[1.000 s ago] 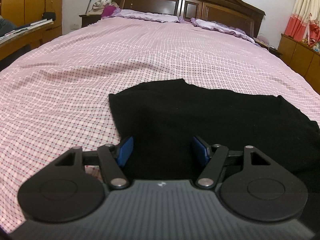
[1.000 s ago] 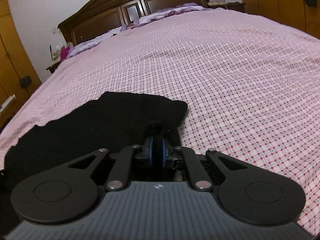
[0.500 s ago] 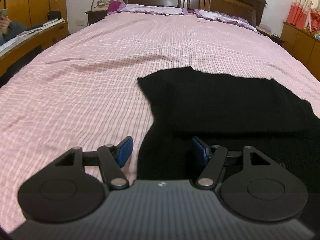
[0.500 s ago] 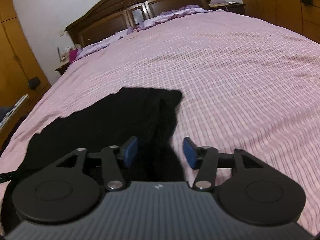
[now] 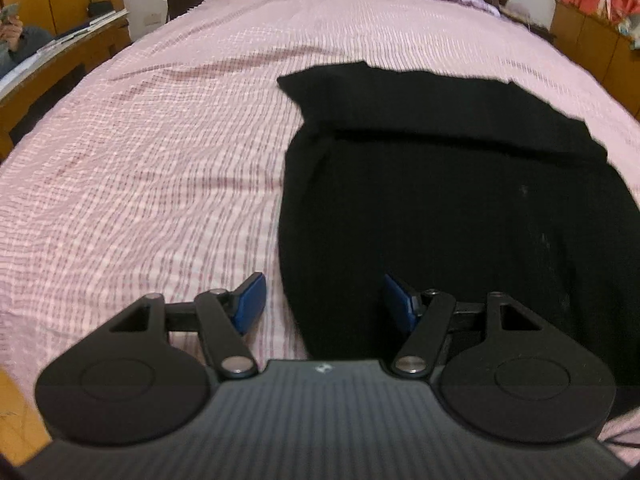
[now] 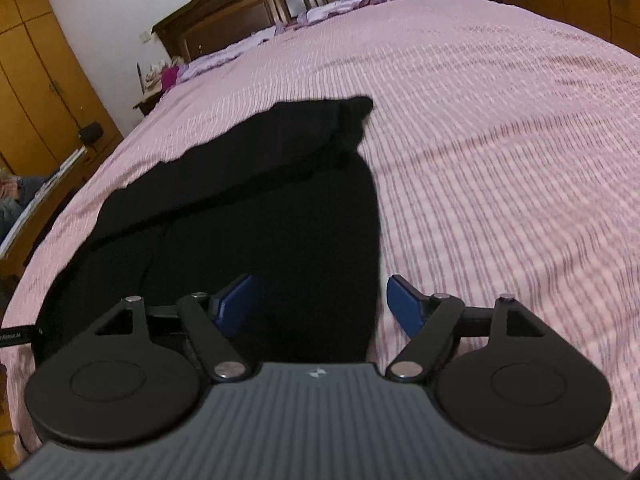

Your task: Fold small clothes

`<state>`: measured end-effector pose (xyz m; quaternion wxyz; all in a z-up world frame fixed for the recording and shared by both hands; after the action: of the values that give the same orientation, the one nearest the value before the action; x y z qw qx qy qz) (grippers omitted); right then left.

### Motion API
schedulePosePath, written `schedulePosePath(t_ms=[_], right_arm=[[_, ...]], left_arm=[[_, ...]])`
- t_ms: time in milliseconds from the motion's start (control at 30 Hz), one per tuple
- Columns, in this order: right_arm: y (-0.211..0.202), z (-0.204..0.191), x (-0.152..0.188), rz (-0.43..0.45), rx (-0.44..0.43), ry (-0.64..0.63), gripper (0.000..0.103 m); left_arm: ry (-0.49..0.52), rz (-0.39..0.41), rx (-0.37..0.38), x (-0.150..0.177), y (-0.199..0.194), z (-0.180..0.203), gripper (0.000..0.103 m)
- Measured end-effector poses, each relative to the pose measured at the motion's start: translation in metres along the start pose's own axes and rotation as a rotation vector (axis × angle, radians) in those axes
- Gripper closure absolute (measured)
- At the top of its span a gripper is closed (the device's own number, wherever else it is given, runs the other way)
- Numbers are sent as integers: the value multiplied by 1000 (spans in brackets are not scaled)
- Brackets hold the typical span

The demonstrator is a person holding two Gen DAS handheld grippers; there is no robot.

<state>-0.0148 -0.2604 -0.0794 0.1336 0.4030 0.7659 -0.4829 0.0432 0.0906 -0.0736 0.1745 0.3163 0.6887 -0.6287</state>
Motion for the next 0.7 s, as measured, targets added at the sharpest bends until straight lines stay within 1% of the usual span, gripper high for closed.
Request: schedulePosePath(t_ms=[200, 300, 433, 533, 633, 700], right_arm=[[-14, 3, 30, -38, -2, -11, 22], [-20, 4, 45, -52, 0, -19, 21], [-29, 6, 62, -78, -2, -11, 21], [-33, 8, 76, -103, -13, -17, 21], [-36, 8, 86, -126, -24, -19, 21], [-37, 8, 91, -144, -35, -8, 21]], left_arm=[[52, -23, -14, 22, -14, 6, 37], [67, -41, -36, 34, -22, 5, 37], [46, -59, -52, 48, -31, 0, 37], [39, -50, -40, 53, -34, 1, 37], [67, -54, -49, 56, -33, 5, 37], [64, -49, -44, 56, -34, 7, 37]])
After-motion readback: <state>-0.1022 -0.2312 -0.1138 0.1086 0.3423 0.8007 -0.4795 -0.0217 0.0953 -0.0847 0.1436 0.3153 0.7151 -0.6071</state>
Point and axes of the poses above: each gripper's, at about its wrist camera, not at the fingertips, and y roughly the way its jaws point, z to its right, x to its underside, the point moved 9 cm from there along y, roughly the way its jaws point, and after that the axes turned 14 degrees about y, right-handed, at the moved point
